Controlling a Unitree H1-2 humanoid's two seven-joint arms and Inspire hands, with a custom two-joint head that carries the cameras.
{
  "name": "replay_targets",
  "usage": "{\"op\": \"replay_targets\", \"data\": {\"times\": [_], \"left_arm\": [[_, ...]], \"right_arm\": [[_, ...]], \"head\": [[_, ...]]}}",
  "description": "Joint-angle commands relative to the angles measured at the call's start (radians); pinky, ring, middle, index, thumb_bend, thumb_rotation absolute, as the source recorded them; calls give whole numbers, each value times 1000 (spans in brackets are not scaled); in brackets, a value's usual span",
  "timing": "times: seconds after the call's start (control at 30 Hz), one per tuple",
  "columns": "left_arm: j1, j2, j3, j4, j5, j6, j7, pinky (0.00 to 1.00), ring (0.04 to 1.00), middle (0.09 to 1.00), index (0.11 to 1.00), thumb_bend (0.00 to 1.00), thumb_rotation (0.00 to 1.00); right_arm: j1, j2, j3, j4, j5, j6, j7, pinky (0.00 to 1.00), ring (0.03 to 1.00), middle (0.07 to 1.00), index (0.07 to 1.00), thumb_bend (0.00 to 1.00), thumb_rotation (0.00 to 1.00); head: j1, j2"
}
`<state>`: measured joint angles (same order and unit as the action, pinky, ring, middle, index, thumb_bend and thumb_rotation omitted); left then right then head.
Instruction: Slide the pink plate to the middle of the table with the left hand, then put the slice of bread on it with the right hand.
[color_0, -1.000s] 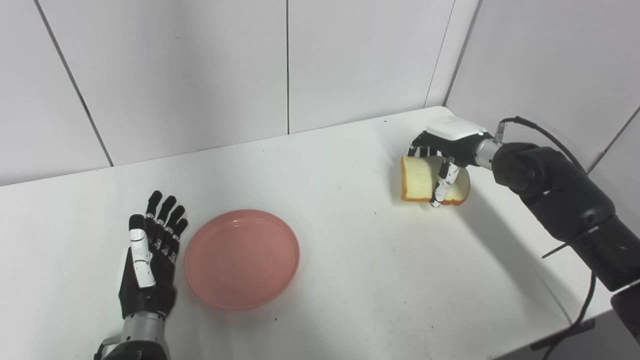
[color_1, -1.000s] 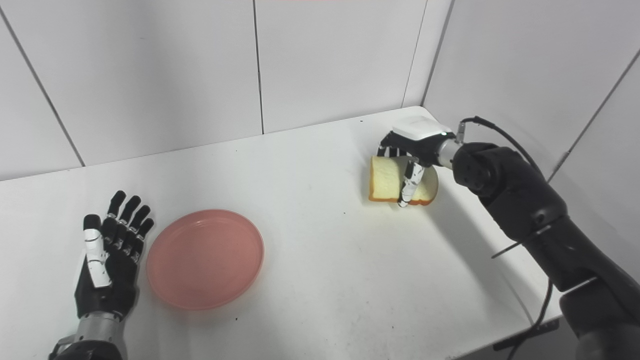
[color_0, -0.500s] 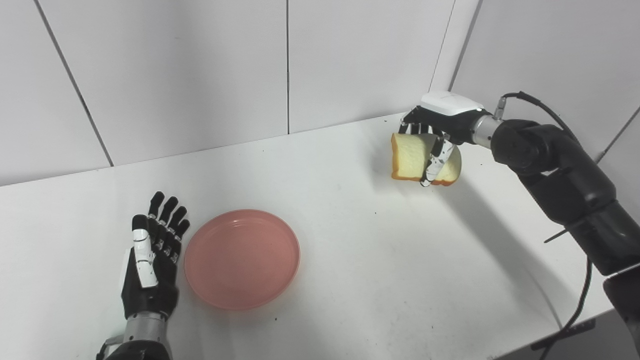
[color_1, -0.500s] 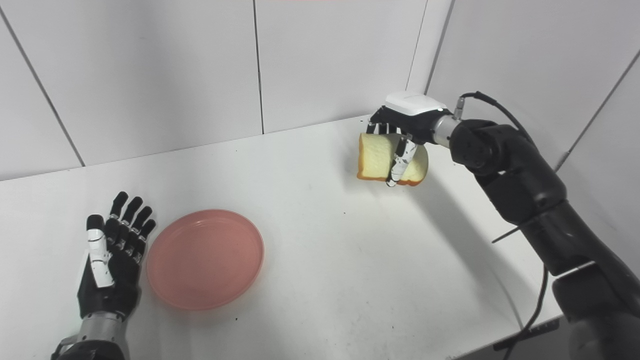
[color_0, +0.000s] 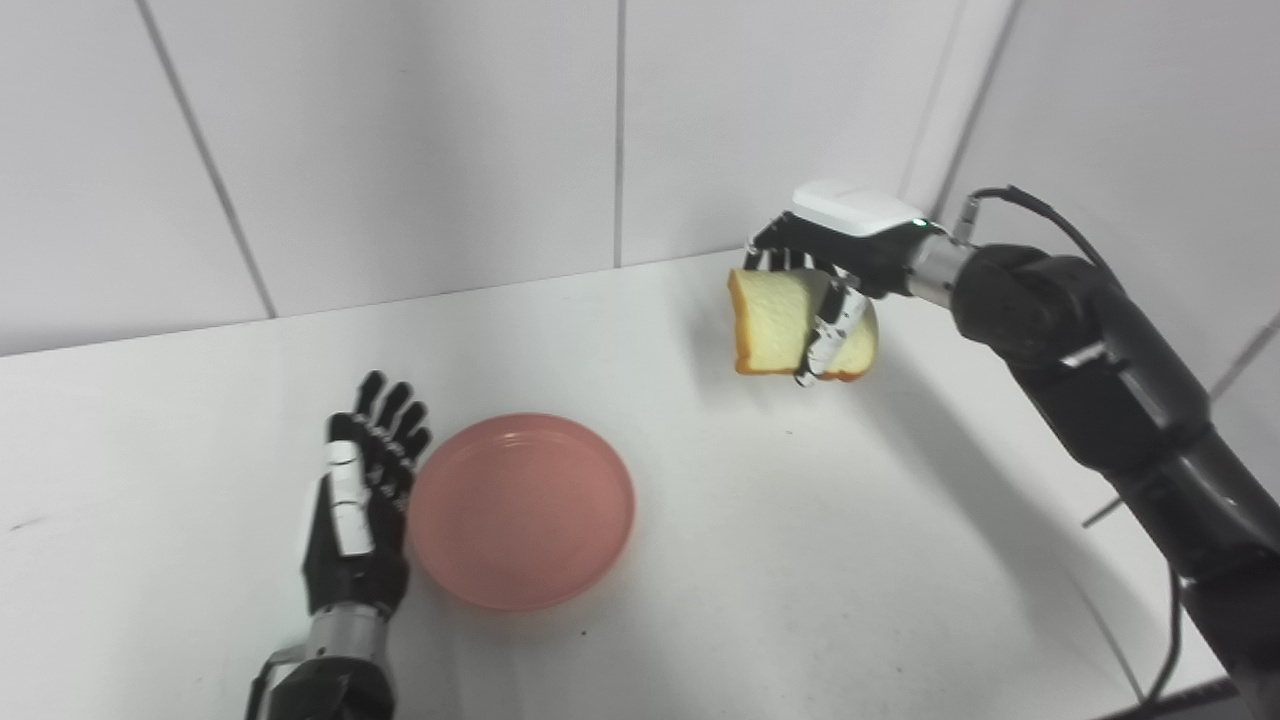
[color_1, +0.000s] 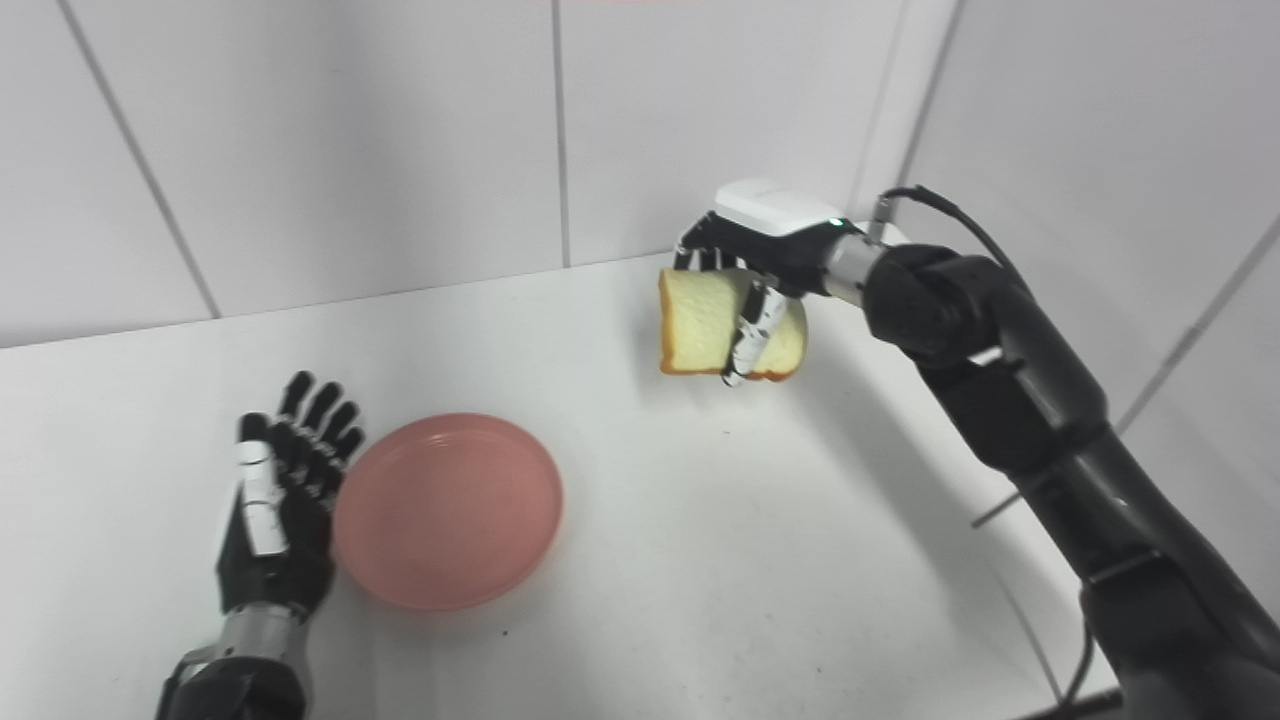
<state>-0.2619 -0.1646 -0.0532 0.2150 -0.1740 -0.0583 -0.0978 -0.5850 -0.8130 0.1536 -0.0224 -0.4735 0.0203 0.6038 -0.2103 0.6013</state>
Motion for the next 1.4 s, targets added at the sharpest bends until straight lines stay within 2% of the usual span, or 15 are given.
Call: {"op": "replay_targets", "data": {"times": [0.0, 0.1, 0.27, 0.43, 0.57, 0.9, 1.1, 1.27, 1.37], "left_arm": [[-23, -18, -9, -22, 9, -11, 3, 947, 928, 941, 933, 716, 979], [-24, -22, -11, -18, 11, -17, 8, 949, 929, 942, 934, 721, 974], [-27, -30, -16, -11, 16, -28, 12, 955, 931, 944, 936, 721, 972], [-28, -31, -25, -6, 35, -36, 18, 961, 930, 947, 942, 721, 991], [-29, -35, -27, -4, 44, -41, 24, 959, 926, 946, 942, 714, 998], [-33, -51, -36, 13, 65, -57, 43, 954, 930, 945, 941, 693, 1000], [-39, -57, -46, 29, 83, -74, 60, 946, 925, 941, 935, 720, 1000], [-41, -61, -56, 30, 95, -72, 71, 949, 930, 944, 934, 716, 1000], [-44, -62, -61, 34, 100, -73, 74, 946, 926, 944, 936, 727, 1000]], "right_arm": [[-59, -16, -9, -26, 18, -44, -10, 325, 396, 441, 515, 526, 0], [-68, 4, -1, -29, 47, -71, -2, 340, 412, 444, 519, 524, 0], [-81, 30, 18, -76, 49, -60, 14, 318, 392, 431, 522, 523, 0], [-86, 56, 35, -127, 44, -46, 23, 308, 386, 428, 520, 523, 0], [-98, 99, 66, -181, 48, -32, 56, 311, 389, 443, 513, 525, 0], [-116, 187, 112, -222, 48, -45, 85, 323, 400, 460, 512, 525, 0], [-134, 251, 149, -209, 44, -45, 95, 282, 360, 426, 517, 523, 0], [-150, 286, 180, -188, 32, -54, 103, 320, 404, 447, 515, 525, 0], [-158, 308, 198, -180, 19, -27, 115, 325, 407, 453, 510, 527, 0]], "head": [[16, 3], [31, 6], [82, 10], [95, 10], [121, 12], [217, 6], [257, 3], [267, 6], [271, 8]]}}
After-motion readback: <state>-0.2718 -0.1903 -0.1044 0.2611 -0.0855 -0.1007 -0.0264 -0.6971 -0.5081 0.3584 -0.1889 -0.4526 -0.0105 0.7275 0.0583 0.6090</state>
